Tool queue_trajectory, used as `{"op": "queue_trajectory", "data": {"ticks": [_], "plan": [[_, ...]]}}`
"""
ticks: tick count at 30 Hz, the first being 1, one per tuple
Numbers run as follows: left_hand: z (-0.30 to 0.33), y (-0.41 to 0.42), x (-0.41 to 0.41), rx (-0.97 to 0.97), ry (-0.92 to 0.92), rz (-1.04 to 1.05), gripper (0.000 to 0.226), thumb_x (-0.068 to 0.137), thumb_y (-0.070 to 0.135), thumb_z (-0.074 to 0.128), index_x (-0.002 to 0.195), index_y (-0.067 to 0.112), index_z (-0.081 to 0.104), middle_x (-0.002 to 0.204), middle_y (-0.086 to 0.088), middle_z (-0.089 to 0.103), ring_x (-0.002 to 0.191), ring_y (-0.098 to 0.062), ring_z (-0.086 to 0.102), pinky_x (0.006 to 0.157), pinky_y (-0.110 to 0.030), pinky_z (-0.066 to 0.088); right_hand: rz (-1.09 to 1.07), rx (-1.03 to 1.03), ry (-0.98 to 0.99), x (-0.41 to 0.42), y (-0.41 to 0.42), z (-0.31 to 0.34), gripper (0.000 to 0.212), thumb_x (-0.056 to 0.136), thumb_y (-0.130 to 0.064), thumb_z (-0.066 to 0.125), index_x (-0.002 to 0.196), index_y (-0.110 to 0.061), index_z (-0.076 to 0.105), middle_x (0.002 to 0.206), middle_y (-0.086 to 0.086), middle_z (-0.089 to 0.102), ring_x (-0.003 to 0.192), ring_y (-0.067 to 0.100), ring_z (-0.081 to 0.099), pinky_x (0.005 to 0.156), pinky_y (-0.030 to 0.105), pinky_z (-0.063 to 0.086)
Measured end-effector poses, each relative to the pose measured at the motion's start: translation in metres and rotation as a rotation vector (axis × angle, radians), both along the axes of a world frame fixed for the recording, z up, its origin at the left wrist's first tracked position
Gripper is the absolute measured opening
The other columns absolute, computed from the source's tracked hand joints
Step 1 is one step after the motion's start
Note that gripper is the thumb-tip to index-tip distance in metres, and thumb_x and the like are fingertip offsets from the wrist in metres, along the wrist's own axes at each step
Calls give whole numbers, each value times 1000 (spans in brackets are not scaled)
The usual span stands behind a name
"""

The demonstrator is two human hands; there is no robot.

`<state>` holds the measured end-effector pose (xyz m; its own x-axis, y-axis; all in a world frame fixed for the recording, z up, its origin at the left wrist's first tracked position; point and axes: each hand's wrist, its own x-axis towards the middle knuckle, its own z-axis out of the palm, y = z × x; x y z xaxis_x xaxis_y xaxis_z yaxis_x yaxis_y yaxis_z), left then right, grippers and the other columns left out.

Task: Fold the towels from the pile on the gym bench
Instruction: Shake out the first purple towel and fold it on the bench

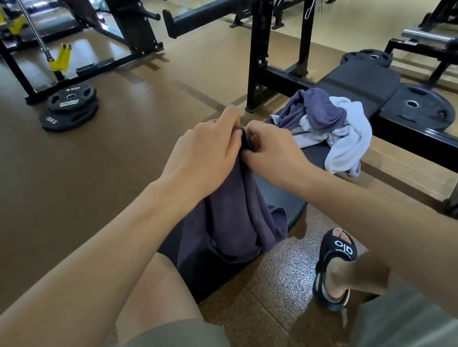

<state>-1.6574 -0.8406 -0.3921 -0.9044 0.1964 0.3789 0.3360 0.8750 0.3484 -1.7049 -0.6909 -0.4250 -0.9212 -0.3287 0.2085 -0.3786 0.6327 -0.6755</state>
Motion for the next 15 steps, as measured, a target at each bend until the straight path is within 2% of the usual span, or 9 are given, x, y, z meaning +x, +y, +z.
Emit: {"op": "queue_trajectory", "data": {"ticks": [2, 6, 8, 10, 11, 13, 15], "plan": [[1, -5, 1, -56, -6, 34, 10, 105, 26, 40, 99, 24, 32, 82, 2, 55, 68, -34, 55, 65, -48, 49, -46, -1, -8, -2, 3, 5, 5, 86, -18, 59, 86, -14, 57, 73, -1, 62, 73, 22, 57, 62, 37, 44], [-3, -10, 4, -204, -38, 138, 9, 105, 18, 38, 114, 17, 34, 102, -2, 56, 62, -37, 49, 61, -46, 45, -73, 54, -8, -6, 6, 22, 13, 83, -20, 56, 94, -17, 63, 76, -4, 64, 83, 24, 62, 72, 38, 52], [-5, -5, 7, -237, -8, 110, 22, 101, 9, 40, 116, 23, 30, 105, -4, 55, 50, -27, 36, 53, -41, 36, -48, 24, -63, -7, 3, 31, 15, 83, -20, 53, 95, -16, 62, 76, 1, 66, 77, 27, 66, 72, 43, 58], [-7, -2, 11, -236, 20, 60, 26, 98, 7, 42, 111, 27, 30, 97, -3, 47, 47, -16, 24, 48, -35, 28, -58, -48, -193, -8, -2, 41, 19, 85, -16, 50, 99, -13, 62, 79, 9, 69, 67, 31, 71, 66, 46, 63], [-8, -1, 13, -220, 22, 46, 22, 98, 8, 42, 109, 26, 34, 94, -2, 42, 48, -15, 24, 47, -35, 28, -70, -85, -274, -9, -4, 46, 20, 86, -13, 49, 102, -12, 61, 83, 12, 71, 66, 31, 73, 64, 45, 64], [-10, 1, 16, -174, -10, 58, 7, 100, 13, 41, 102, 19, 43, 93, 0, 38, 54, -22, 33, 51, -40, 38, -83, -149, -388, -12, -7, 52, 23, 86, -6, 47, 105, -10, 60, 94, 15, 70, 72, 32, 75, 64, 45, 64], [-15, 5, 18, -128, -35, 88, 12, 101, 22, 40, 96, 15, 49, 94, 2, 40, 66, -26, 41, 59, -41, 43, -93, -202, -412, -13, -10, 55, 25, 85, -4, 45, 104, -8, 60, 103, 16, 68, 78, 34, 74, 65, 46, 64]]}}
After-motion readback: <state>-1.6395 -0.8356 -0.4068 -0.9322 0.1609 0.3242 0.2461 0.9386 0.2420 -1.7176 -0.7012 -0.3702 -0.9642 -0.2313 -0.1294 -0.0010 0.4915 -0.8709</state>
